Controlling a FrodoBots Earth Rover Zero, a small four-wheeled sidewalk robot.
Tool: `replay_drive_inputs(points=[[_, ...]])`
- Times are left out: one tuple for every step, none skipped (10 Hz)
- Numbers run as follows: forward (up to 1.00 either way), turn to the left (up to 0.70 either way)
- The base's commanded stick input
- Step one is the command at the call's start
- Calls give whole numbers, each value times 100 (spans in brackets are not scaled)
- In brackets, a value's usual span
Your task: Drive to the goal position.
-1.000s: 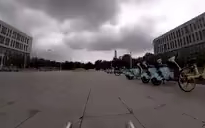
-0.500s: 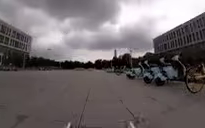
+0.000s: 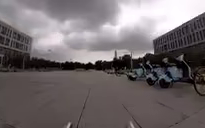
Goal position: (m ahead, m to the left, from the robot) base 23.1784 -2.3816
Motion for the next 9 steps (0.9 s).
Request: replay_drive_inputs(points=[[50,1],[50,1],[50,1],[50,1],[50,2],[50,7],[50,12],[50,13],[50,14]])
